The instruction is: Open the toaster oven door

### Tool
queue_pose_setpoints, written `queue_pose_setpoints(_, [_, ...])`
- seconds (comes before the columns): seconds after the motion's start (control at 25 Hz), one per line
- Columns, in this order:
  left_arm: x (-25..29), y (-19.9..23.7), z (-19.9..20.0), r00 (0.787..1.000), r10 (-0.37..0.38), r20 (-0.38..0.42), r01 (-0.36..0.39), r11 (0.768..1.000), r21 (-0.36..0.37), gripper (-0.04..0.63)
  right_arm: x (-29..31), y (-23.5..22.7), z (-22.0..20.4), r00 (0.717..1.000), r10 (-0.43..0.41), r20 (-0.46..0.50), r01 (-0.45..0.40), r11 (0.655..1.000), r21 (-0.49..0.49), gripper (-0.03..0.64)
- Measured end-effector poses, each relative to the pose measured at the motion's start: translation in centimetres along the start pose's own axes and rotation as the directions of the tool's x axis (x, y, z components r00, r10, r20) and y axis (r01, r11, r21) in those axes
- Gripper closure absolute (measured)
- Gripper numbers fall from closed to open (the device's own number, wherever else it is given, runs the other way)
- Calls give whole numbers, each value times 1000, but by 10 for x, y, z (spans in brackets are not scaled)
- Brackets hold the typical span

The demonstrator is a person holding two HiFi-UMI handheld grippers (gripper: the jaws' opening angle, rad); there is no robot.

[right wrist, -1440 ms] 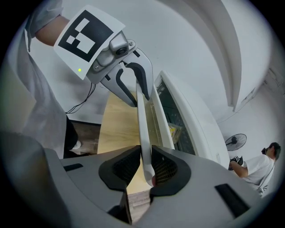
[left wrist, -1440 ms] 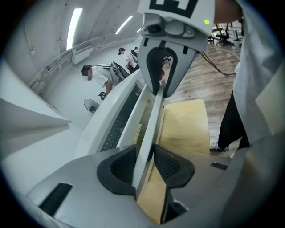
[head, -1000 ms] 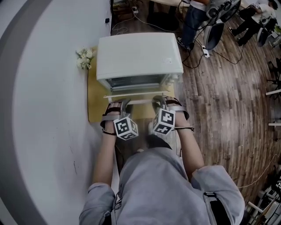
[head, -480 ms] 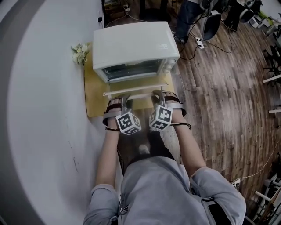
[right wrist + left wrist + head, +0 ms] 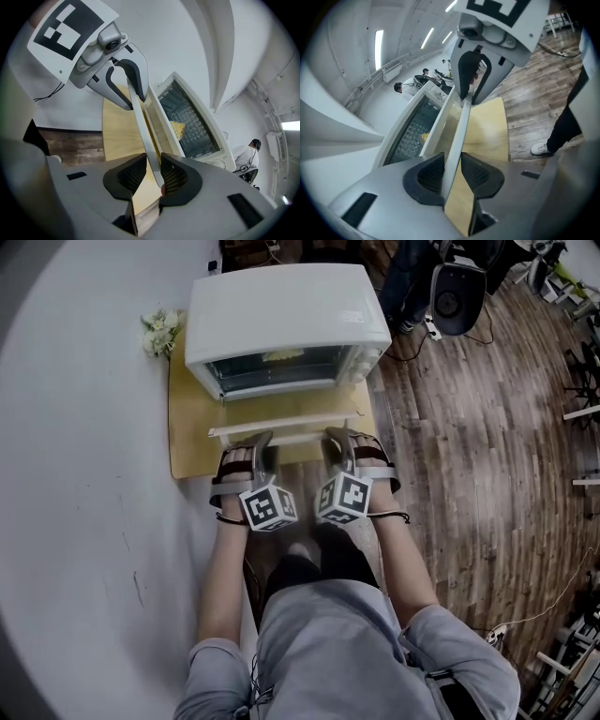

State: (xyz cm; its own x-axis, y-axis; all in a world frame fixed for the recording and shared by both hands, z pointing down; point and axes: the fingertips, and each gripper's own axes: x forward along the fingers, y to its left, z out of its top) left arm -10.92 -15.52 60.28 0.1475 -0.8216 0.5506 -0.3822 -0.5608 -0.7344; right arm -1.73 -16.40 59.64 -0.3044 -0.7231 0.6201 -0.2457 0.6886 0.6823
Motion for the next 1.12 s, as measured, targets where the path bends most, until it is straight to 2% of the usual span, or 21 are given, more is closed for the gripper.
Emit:
queue_pose_setpoints(0.32, [1,-22,-8,998,65,-12,-65,998,12,492,1,21,-8,997,-54,62,55,998,-15,532])
queue_pose_setpoints(0.6, [3,-50,-18,997,77,-21,-77,997,12,492,5,51,-19,993,-68,93,69,998,-9,532])
queue_pose_setpoints(1.12, [12,-82,-31,993,121,17,-121,993,3,489,17,81,-33,983,-130,130,133,991,-19,530])
